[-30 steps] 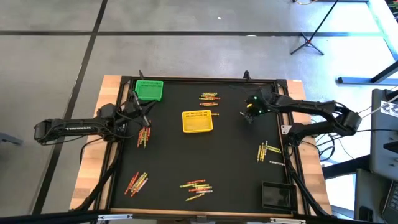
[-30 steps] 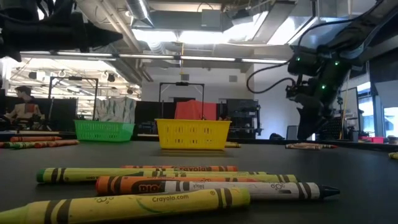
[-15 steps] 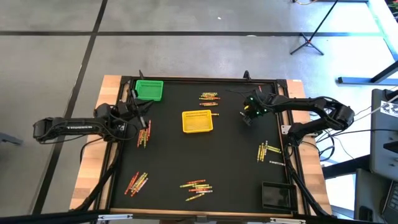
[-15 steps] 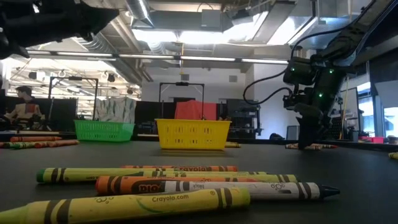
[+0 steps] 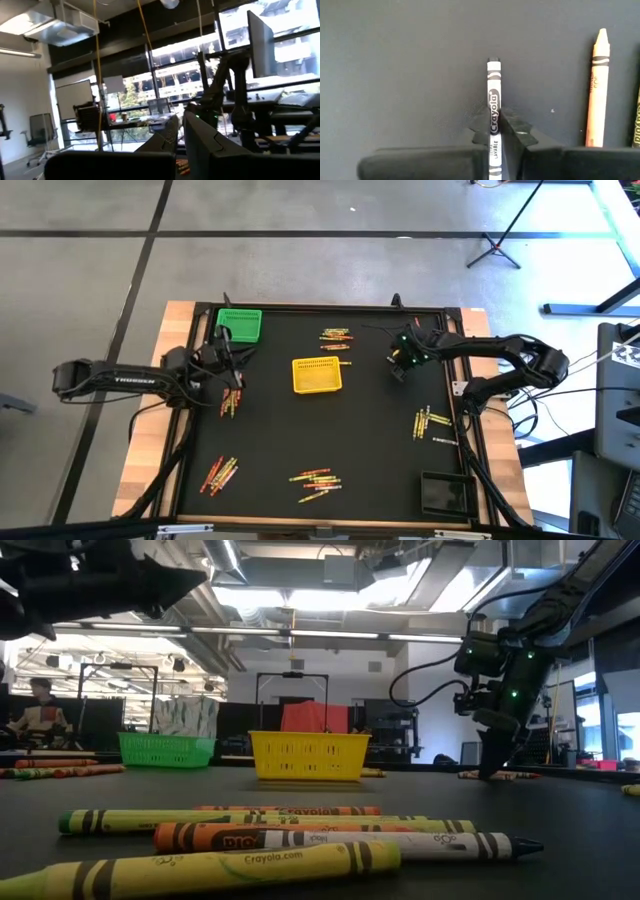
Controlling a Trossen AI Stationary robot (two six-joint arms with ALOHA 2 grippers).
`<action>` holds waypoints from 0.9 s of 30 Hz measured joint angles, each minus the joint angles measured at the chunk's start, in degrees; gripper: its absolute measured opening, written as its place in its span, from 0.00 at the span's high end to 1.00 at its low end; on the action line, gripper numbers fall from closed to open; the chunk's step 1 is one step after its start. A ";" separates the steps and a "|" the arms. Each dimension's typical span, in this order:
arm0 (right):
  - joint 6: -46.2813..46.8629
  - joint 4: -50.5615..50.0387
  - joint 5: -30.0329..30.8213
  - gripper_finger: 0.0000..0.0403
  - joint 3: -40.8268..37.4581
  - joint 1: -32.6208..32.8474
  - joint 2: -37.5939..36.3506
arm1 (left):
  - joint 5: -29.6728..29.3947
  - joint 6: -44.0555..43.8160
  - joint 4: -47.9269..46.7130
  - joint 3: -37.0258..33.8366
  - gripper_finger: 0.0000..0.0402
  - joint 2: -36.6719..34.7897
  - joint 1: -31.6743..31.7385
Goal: Sort crayons
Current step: Put the black crayon into the yellow bin
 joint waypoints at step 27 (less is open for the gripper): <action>-4.50 40.15 -3.20 0.97 12.52 19.25 7.57 | -3.31 -10.25 0.02 1.60 0.76 7.77 0.00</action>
